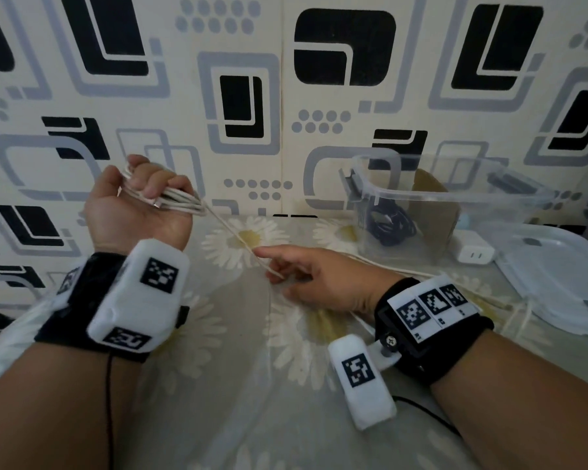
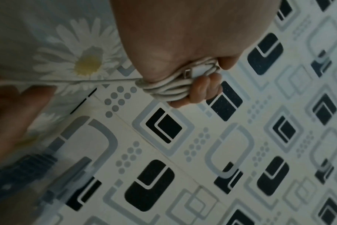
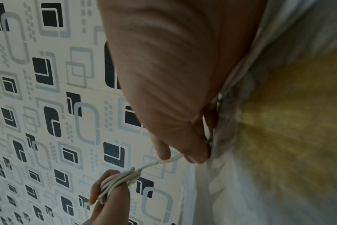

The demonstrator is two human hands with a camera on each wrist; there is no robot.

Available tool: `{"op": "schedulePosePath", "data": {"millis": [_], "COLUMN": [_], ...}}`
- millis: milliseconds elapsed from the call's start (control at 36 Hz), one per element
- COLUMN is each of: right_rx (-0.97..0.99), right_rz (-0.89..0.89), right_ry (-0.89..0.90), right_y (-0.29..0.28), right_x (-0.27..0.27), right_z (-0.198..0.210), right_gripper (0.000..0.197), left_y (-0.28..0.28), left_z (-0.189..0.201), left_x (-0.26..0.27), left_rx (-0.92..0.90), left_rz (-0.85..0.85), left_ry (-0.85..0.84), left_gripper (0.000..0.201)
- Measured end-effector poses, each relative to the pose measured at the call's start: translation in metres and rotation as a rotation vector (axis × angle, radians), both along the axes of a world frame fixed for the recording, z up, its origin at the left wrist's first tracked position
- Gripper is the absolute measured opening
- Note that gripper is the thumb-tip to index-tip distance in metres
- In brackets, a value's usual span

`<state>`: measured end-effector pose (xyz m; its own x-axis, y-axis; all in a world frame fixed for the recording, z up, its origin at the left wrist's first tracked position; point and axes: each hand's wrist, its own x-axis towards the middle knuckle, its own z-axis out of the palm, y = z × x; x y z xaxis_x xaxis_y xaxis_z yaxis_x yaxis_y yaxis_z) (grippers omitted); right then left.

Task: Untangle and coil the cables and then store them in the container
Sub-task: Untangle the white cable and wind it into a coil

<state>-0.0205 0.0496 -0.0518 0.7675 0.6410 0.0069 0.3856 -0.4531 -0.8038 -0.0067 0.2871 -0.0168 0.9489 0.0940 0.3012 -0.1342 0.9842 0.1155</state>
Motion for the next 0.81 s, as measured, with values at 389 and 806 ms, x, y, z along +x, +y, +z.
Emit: {"op": "schedulePosePath", "data": {"millis": [389,806], "right_rx": [0.103,0.074], "right_rz": [-0.035,0.007], "right_ry": [-0.049,-0.292], "right_y": [0.004,0.003], "right_x": [-0.003,0.003], "right_z": [0.002,0.001], "right_gripper": [0.03,0.036], "left_y": [-0.035,-0.052], "left_z": [-0.006,-0.021], "left_x": [0.001,-0.005], "left_rx": [0.6,1.455], "left_rz": [0.257,0.532], "left_ry": [0.082,0.037], "left_gripper": [0.019,0.018]}}
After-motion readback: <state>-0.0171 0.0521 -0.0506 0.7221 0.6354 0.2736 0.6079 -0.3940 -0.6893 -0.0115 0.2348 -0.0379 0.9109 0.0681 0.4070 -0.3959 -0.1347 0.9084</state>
